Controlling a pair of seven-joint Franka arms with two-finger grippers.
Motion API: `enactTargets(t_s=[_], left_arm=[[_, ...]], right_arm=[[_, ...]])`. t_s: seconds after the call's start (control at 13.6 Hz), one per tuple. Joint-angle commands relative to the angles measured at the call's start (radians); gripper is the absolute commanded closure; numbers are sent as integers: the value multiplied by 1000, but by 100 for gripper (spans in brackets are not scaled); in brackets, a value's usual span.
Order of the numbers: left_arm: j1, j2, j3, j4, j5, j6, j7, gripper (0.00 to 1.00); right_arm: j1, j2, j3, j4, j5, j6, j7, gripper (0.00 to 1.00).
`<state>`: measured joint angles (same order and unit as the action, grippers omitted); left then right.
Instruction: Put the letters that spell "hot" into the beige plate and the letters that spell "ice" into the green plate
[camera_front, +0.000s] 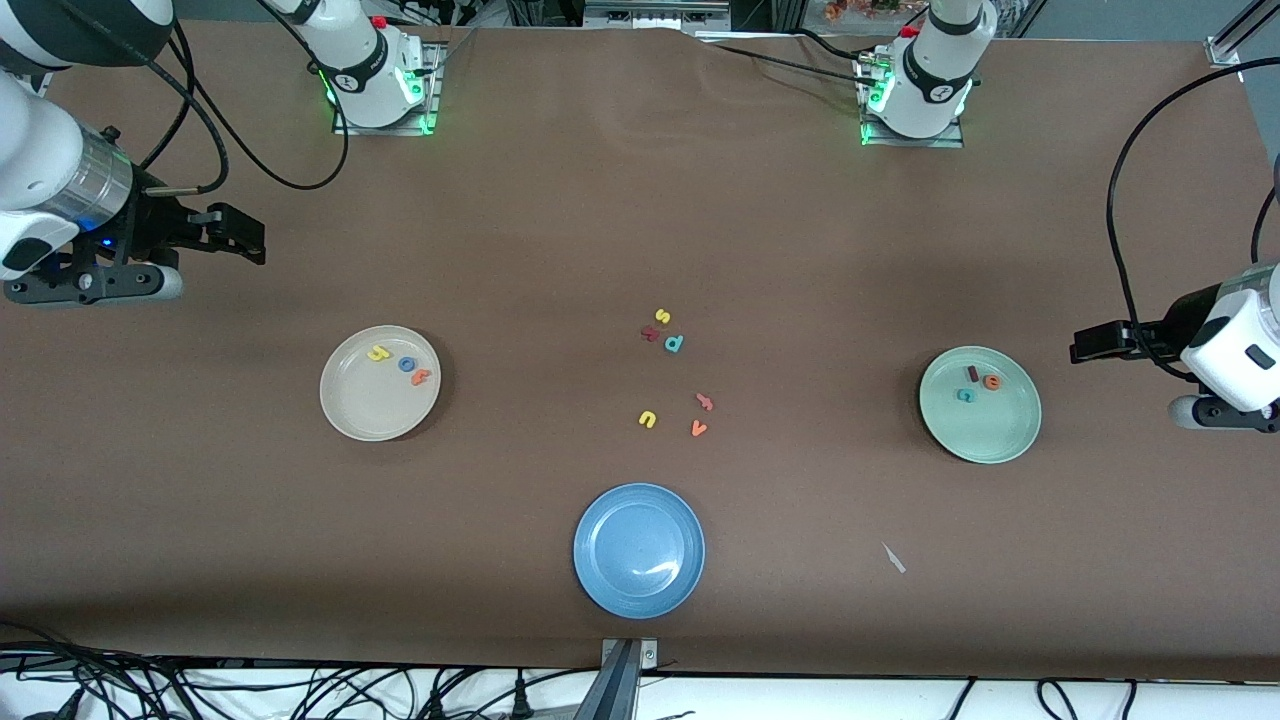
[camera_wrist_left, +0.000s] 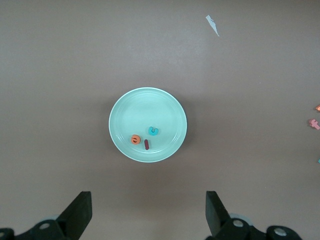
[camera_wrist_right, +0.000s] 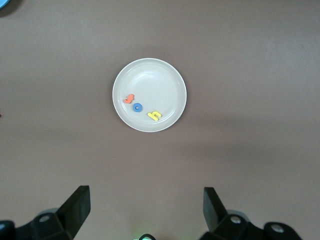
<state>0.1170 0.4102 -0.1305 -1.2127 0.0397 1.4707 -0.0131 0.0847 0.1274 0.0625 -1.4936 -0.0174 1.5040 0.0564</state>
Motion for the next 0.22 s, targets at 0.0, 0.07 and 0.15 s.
enactTargets(t_s=[0.0,0.07,0.15], left_arm=[[-2,-25,6,-31,-17,13,22,0],[0,-25,6,-31,-17,13,22,0],[3,-25,6,-31,-15,13,22,0]], right_arm=[[-8,9,5,7,1,1,-21,0],[-10,9,5,7,1,1,-21,0],[-10,9,5,7,1,1,-21,0]])
